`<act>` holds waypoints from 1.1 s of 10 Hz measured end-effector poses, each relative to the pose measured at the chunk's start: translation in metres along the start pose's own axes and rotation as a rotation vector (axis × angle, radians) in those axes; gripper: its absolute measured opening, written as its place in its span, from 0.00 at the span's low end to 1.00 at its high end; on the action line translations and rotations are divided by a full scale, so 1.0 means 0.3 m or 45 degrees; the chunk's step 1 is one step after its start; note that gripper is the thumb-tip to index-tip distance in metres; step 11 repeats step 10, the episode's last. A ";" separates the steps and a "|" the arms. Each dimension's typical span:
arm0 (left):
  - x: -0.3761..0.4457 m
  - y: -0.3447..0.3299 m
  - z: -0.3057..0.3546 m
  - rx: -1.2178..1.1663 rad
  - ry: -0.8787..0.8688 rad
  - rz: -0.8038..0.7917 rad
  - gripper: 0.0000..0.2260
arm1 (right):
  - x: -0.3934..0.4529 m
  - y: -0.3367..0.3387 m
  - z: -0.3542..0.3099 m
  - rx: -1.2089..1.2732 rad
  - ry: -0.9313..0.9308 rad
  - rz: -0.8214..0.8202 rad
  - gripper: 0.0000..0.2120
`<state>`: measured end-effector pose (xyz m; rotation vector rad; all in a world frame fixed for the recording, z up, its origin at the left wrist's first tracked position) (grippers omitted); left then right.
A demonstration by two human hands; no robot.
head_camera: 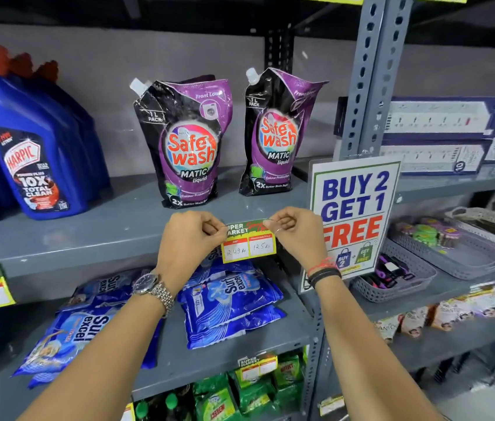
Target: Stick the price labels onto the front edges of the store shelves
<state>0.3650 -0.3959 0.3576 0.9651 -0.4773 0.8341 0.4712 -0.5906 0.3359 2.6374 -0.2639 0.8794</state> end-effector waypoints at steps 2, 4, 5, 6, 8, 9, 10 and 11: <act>0.008 0.063 0.064 0.254 -0.315 0.229 0.10 | -0.020 0.019 -0.079 -0.154 0.253 0.099 0.25; 0.008 -0.039 0.040 0.134 -0.369 0.096 0.13 | -0.004 -0.058 -0.068 -0.236 0.237 -0.040 0.26; 0.013 -0.042 0.026 0.095 -0.353 0.077 0.14 | 0.011 -0.057 -0.047 -0.174 0.180 -0.064 0.19; 0.018 -0.050 0.010 0.031 -0.322 0.002 0.13 | 0.026 -0.063 -0.029 -0.108 0.126 -0.124 0.13; 0.024 -0.069 0.004 0.001 -0.311 -0.230 0.13 | 0.042 -0.044 -0.039 -0.004 0.060 -0.160 0.09; 0.020 -0.056 0.000 -0.093 -0.248 -0.287 0.14 | 0.055 -0.053 -0.045 -0.041 0.056 -0.215 0.09; 0.000 0.042 -0.048 -0.152 -0.178 -0.177 0.15 | 0.060 -0.051 -0.056 -0.157 0.061 -0.242 0.11; 0.000 0.042 -0.048 -0.152 -0.178 -0.177 0.15 | 0.060 -0.051 -0.056 -0.157 0.061 -0.242 0.11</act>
Point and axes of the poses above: each hand's wrist, its own x-axis towards the middle knuckle, its own y-axis out of the back of the hand, z = x × y, the point moved 10 cm from there along x, towards the middle knuckle, and after that the axes turned 14 degrees about z, right-handed, at the moved point
